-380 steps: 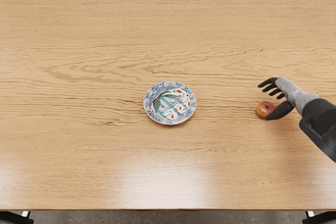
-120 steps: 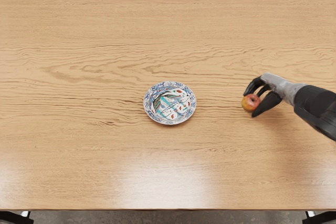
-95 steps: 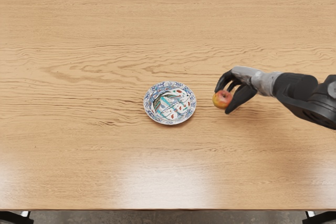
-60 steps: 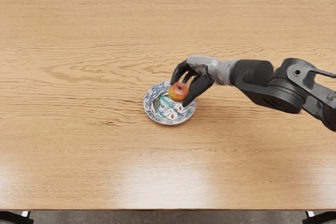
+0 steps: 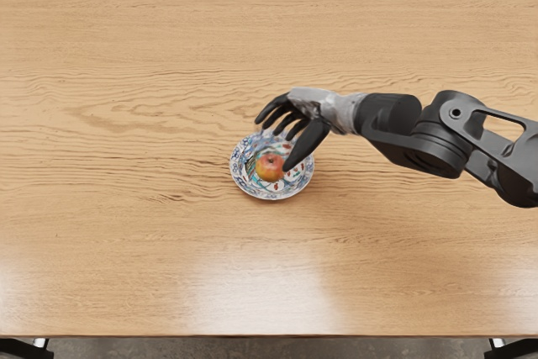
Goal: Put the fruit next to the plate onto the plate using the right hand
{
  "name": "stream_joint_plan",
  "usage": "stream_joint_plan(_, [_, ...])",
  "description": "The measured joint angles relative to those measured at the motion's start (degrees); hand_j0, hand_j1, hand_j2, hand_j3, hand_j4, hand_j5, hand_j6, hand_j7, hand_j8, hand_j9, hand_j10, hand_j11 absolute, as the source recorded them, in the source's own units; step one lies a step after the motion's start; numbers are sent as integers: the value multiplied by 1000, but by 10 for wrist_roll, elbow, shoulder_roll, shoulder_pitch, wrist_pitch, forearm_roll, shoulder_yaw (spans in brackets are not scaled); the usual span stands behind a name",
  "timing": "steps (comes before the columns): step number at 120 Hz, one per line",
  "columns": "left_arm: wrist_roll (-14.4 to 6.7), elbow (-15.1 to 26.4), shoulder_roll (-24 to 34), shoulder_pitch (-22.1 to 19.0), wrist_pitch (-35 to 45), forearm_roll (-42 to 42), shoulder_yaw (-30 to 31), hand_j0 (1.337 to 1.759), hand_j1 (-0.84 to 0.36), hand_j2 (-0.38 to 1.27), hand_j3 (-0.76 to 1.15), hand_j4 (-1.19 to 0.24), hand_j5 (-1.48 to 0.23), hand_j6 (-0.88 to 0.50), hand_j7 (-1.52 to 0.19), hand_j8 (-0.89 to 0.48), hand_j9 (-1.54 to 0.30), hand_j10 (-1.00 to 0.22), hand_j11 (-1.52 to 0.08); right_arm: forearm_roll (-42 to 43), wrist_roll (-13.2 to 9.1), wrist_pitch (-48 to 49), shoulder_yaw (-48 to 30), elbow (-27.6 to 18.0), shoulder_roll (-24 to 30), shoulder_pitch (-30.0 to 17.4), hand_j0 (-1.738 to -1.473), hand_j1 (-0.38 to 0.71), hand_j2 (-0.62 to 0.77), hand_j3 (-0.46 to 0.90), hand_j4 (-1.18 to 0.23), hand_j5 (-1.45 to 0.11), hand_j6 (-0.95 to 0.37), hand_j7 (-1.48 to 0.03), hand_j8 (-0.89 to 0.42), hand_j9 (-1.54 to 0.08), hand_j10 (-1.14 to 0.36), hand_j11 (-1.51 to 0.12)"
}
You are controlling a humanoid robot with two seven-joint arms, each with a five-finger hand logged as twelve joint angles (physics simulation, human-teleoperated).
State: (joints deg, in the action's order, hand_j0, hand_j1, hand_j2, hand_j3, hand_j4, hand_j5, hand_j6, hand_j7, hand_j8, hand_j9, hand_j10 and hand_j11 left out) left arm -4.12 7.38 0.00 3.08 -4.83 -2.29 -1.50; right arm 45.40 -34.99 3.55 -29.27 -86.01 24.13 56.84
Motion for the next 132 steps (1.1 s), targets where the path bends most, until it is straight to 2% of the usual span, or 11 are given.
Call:
stream_joint_plan(18, [0, 0, 0, 0, 0, 0, 0, 1658, 73, 46, 0, -230, -299, -230, -299, -230, -299, -230, -299, 0, 0, -1, -3, 2, 2, 0, -1658, -85, 21, 0, -250, -336, -212, -328, -218, -339, -246, -341])
stream_joint_plan(32, [0, 0, 0, 0, 0, 0, 0, 1658, 73, 46, 0, -230, -299, -230, -299, -230, -299, -230, -299, -27, 0, 2, -13, 2, 10, -1, -1658, -179, 9, 0, -160, -213, -138, -208, -142, -215, -157, -216])
stream_joint_plan(44, [0, 0, 0, 0, 0, 0, 0, 1658, 73, 46, 0, -230, -299, -230, -299, -230, -299, -230, -299, -106, 0, 33, -47, 0, 20, -10, -1658, -226, 3, 0, -114, -150, -101, -148, -103, -152, -112, -152])
stream_joint_plan(56, [0, 0, 0, 0, 0, 0, 0, 1658, 73, 46, 0, -230, -299, -230, -299, -230, -299, -230, -299, -223, 0, 98, -88, 0, 36, -30, -1658, -255, -1, 0, -85, -112, -77, -111, -79, -113, -84, -113])
stream_joint_plan(69, [0, 0, 0, 0, 0, 0, 0, 1658, 73, 46, 0, -230, -299, -230, -299, -230, -299, -230, -299, -341, 0, 180, -143, 0, 72, -65, -1658, -274, -4, 0, -67, -88, -62, -86, -63, -88, -66, -88])
stream_joint_plan(89, [0, 0, 0, 0, 0, 0, 0, 1658, 73, 46, 0, -230, -299, -230, -299, -230, -299, -230, -299, -441, 0, 280, -205, 0, 139, -147, -1658, -290, -6, 0, -52, -68, -50, -67, -50, -68, -51, -68])
stream_joint_plan(108, [0, 0, 0, 0, 0, 0, 0, 1658, 73, 46, 0, -230, -299, -230, -299, -230, -299, -230, -299, -528, 0, 307, -217, 0, 222, -211, -1658, -297, -7, 0, -44, -58, -43, -58, -43, -58, -44, -58])
stream_joint_plan(132, [0, 0, 0, 0, 0, 0, 0, 1658, 73, 46, 0, -230, -299, -230, -299, -230, -299, -230, -299, -621, 0, 314, -218, 1, 313, -257, -1658, -301, -7, 0, -39, -53, -38, -53, -39, -53, -40, -53])
